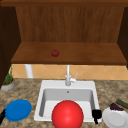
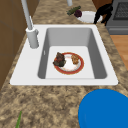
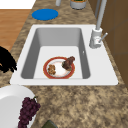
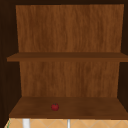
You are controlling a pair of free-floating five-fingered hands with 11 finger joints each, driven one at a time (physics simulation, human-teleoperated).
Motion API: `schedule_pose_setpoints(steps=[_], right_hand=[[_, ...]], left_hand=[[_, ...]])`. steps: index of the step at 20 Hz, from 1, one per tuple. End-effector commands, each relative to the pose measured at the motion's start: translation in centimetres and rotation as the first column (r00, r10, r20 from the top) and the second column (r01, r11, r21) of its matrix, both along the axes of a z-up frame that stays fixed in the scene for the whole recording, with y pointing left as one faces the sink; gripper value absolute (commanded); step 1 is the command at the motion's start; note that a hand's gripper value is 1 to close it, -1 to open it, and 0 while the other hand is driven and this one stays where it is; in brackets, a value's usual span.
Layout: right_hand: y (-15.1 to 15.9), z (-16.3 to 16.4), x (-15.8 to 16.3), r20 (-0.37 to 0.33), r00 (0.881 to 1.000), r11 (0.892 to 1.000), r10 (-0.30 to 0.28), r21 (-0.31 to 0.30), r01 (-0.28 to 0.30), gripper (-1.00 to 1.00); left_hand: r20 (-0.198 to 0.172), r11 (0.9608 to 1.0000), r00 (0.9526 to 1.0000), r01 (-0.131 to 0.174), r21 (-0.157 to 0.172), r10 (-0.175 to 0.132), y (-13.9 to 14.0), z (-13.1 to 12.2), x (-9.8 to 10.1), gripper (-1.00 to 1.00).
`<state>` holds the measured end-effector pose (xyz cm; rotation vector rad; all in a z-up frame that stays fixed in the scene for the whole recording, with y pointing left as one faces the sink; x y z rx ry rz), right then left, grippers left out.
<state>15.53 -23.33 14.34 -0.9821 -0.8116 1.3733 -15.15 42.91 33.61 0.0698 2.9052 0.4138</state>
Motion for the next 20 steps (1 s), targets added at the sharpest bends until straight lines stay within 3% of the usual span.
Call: schedule_pose_setpoints(steps=[1, 12, 16, 20], right_hand=[[0.0, 0.0, 0.0, 0.000, 1.000, 1.000, 0.000, 0.000, 0.000, 0.00], [0.0, 0.0, 0.0, 0.000, 1.000, 1.000, 0.000, 0.000, 0.000, 0.00], [0.0, 0.0, 0.0, 0.000, 1.000, 1.000, 0.000, 0.000, 0.000, 0.00], [0.0, 0.0, 0.0, 0.000, 1.000, 1.000, 0.000, 0.000, 0.000, 0.00]], left_hand=[[-0.012, 0.9947, 0.9999, 0.001, 0.103, 0.001, -1.5, 1.3, -0.1, -1.00], [-0.005, 0.9821, 1.0000, 0.001, 0.188, 0.000, -5.1, 3.5, 0.0, -1.00], [0.002, 0.9816, 1.0000, 0.003, 0.191, -0.003, -6.6, 4.9, 0.0, -1.00], [0.004, 0.9764, 1.0000, 0.002, 0.216, -0.003, -7.8, 5.8, 0.0, -1.00]])
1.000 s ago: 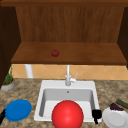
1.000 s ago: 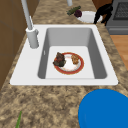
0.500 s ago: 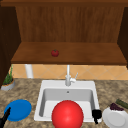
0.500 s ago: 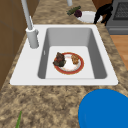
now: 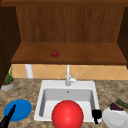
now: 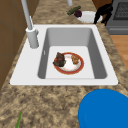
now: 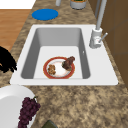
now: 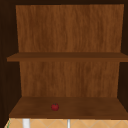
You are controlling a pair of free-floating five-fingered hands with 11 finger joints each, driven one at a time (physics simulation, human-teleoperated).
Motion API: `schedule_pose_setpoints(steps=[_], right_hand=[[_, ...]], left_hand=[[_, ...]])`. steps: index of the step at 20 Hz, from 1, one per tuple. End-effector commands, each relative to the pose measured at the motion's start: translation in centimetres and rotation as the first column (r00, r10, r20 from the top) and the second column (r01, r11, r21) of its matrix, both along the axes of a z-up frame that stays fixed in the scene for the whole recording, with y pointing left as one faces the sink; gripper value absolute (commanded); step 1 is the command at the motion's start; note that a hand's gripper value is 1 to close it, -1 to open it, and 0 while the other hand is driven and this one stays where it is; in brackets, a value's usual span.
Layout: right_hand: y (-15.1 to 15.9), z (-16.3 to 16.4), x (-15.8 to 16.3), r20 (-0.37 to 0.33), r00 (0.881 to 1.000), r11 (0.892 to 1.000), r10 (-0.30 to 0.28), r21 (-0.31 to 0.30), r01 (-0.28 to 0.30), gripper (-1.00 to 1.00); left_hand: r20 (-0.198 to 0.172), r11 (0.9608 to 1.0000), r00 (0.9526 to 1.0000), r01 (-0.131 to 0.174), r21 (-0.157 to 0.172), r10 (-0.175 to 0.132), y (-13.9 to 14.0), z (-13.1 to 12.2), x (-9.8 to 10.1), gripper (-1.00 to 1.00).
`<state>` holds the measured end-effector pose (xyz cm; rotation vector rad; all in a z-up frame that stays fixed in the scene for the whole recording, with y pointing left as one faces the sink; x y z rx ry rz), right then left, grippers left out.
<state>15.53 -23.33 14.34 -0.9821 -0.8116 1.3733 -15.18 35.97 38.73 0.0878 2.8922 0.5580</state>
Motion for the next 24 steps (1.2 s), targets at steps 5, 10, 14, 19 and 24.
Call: schedule_pose_setpoints(steps=[5, 10, 14, 19, 24], right_hand=[[0.0, 0.0, 0.0, 0.000, 1.000, 1.000, 0.000, 0.000, 0.000, 0.00], [0.0, 0.0, 0.0, 0.000, 1.000, 1.000, 0.000, 0.000, 0.000, 0.00], [0.0, 0.0, 0.0, 0.000, 1.000, 1.000, 0.000, 0.000, 0.000, 0.00], [0.0, 0.0, 0.0, 0.000, 1.000, 1.000, 0.000, 0.000, 0.000, 0.00], [0.0, 0.0, 0.0, 0.000, 1.000, 1.000, 0.000, 0.000, 0.000, 0.00]], left_hand=[[0.004, 0.9892, 1.0000, 0.000, 0.147, 0.000, -2.3, 1.5, 0.1, -1.00], [-0.002, 0.9834, 1.0000, 0.000, 0.182, 0.000, -3.3, 1.4, 0.4, -1.00], [-0.004, 0.9781, 1.0000, 0.000, 0.208, 0.001, -4.2, 1.3, 0.8, -1.00], [-0.006, 0.9905, 1.0000, -0.006, 0.137, 0.007, -4.7, 1.3, 1.0, -1.00], [0.042, 0.9931, 0.9991, -0.008, 0.117, 0.003, -4.8, 3.1, 2.1, -1.00]])
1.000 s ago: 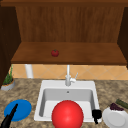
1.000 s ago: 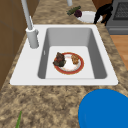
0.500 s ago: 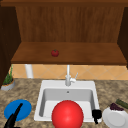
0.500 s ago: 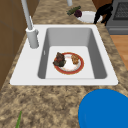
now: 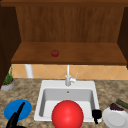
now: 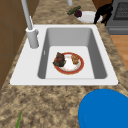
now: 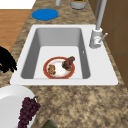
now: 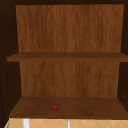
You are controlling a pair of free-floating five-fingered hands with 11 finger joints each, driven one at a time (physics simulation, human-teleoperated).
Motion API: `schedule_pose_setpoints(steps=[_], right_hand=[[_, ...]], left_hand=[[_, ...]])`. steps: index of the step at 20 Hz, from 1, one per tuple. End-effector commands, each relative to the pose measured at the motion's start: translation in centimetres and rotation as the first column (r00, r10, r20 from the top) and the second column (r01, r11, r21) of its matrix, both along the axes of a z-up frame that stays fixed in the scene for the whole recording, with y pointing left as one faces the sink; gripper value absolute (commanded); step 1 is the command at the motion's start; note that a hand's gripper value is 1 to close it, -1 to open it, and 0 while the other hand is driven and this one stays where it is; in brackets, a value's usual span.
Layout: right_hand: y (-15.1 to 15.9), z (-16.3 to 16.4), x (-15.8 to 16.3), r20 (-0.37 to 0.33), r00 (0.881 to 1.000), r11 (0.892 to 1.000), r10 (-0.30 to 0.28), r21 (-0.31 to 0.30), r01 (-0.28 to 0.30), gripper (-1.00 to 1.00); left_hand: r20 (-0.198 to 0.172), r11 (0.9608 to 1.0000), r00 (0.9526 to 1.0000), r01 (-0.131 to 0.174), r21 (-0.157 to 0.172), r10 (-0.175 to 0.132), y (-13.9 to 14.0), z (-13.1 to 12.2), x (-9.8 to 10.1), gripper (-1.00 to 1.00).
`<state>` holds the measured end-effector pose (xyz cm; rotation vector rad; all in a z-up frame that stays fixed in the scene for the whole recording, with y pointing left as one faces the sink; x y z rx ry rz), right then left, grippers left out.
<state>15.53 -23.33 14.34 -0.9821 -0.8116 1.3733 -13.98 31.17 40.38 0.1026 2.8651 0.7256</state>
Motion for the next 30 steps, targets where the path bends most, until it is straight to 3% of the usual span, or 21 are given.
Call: schedule_pose_setpoints(steps=[1, 2, 5, 8, 9, 19, 30], right_hand=[[0.0, 0.0, 0.0, 0.000, 1.000, 1.000, 0.000, 0.000, 0.000, 0.00], [0.0, 0.0, 0.0, 0.000, 1.000, 1.000, 0.000, 0.000, 0.000, 0.00], [0.0, 0.0, 0.0, 0.000, 1.000, 1.000, 0.000, 0.000, 0.000, 0.00], [0.0, 0.0, 0.0, 0.000, 1.000, 1.000, 0.000, 0.000, 0.000, 0.00], [0.0, 0.0, 0.0, 0.000, 1.000, 1.000, 0.000, 0.000, 0.000, 0.00], [0.0, 0.0, 0.0, 0.000, 1.000, 1.000, 0.000, 0.000, 0.000, 0.00], [0.0, 0.0, 0.0, 0.000, 1.000, 1.000, 0.000, 0.000, 0.000, 0.00]], left_hand=[[-0.006, 0.9998, 1.0000, 0.000, 0.019, 0.000, 0.0, 2.4, 1.6, -1.00], [-0.001, 0.9990, 1.0000, 0.000, 0.044, 0.000, -0.4, 3.3, 0.9, -1.00], [0.023, 0.9943, 0.9996, 0.016, 0.105, -0.019, -0.2, 3.5, 1.1, -1.00], [0.035, 0.9916, 0.9991, 0.020, 0.128, -0.024, -0.2, 4.1, 1.5, -1.00], [0.021, 0.9906, 0.9996, 0.016, 0.136, -0.019, -0.2, 4.3, 1.4, -1.00], [0.013, 0.9872, 0.9999, 0.002, 0.160, -0.004, -0.1, 6.6, 2.2, -1.00], [0.017, 0.9792, 0.9998, 0.003, 0.203, -0.006, 0.0, 8.6, 3.2, -1.00]])
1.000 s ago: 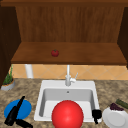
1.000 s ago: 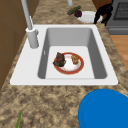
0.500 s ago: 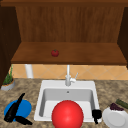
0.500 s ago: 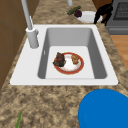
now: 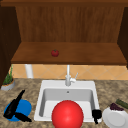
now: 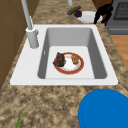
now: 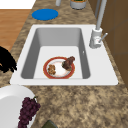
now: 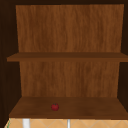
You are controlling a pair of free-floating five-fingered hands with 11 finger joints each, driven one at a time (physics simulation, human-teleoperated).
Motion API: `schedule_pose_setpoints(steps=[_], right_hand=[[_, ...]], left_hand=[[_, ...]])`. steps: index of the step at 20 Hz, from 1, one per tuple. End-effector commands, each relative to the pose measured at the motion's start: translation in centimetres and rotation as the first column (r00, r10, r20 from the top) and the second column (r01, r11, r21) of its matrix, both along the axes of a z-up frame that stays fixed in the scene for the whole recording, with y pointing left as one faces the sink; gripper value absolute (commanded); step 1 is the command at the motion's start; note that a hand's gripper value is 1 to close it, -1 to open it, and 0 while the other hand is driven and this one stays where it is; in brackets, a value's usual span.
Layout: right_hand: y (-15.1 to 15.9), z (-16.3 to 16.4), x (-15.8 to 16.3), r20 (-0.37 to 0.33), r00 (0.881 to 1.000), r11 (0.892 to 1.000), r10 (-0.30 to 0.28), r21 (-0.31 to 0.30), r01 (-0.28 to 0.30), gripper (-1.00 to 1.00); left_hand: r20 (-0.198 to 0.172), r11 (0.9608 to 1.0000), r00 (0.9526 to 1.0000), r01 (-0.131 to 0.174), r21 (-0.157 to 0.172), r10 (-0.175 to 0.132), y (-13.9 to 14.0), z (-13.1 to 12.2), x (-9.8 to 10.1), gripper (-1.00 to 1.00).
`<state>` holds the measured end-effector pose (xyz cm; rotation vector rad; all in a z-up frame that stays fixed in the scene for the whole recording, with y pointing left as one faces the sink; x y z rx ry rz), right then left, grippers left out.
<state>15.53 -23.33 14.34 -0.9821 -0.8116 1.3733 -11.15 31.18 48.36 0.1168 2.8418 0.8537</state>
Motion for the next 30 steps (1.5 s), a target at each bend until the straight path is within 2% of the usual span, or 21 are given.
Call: schedule_pose_setpoints(steps=[1, 5, 9, 13, 16, 18, 25, 30], right_hand=[[0.0, 0.0, 0.0, 0.000, 1.000, 1.000, 0.000, 0.000, 0.000, 0.00], [0.0, 0.0, 0.0, 0.000, 1.000, 1.000, 0.000, 0.000, 0.000, 0.00], [0.0, 0.0, 0.0, 0.000, 1.000, 1.000, 0.000, 0.000, 0.000, 0.00], [0.0, 0.0, 0.0, 0.000, 1.000, 1.000, 0.000, 0.000, 0.000, 0.00], [0.0, 0.0, 0.0, 0.000, 1.000, 1.000, 0.000, 0.000, 0.000, 0.00], [0.0, 0.0, 0.0, 0.000, 1.000, 1.000, 0.000, 0.000, 0.000, 0.00], [0.0, 0.0, 0.0, 0.000, 1.000, 1.000, 0.000, 0.000, 0.000, 0.00], [0.0, 0.0, 0.0, 0.000, 1.000, 1.000, 0.000, 0.000, 0.000, 0.00]], left_hand=[[0.025, 0.9930, 0.9997, 0.005, 0.118, -0.008, 0.0, 0.9, 0.5, -1.00], [0.021, 0.9909, 0.9997, 0.009, 0.134, -0.012, 0.0, 1.5, 0.9, -1.00], [0.014, 0.9913, 0.9998, 0.012, 0.131, -0.014, 0.1, 2.8, 0.9, -1.00], [0.017, 0.9897, 0.9998, 0.008, 0.143, -0.010, 0.1, 3.7, 1.2, -1.00], [0.018, 0.9904, 0.9998, 0.009, 0.138, -0.012, 0.0, 4.8, 1.4, -1.00], [0.024, 0.9911, 0.9997, -0.004, 0.133, 0.001, -1.5, 5.8, 1.3, -1.00], [0.020, 0.9900, 0.9998, -0.008, 0.141, 0.005, -4.5, 8.6, 1.5, -1.00], [-0.005, 0.9835, 1.0000, -0.006, 0.181, 0.007, -6.4, 9.8, 1.4, -1.00]])
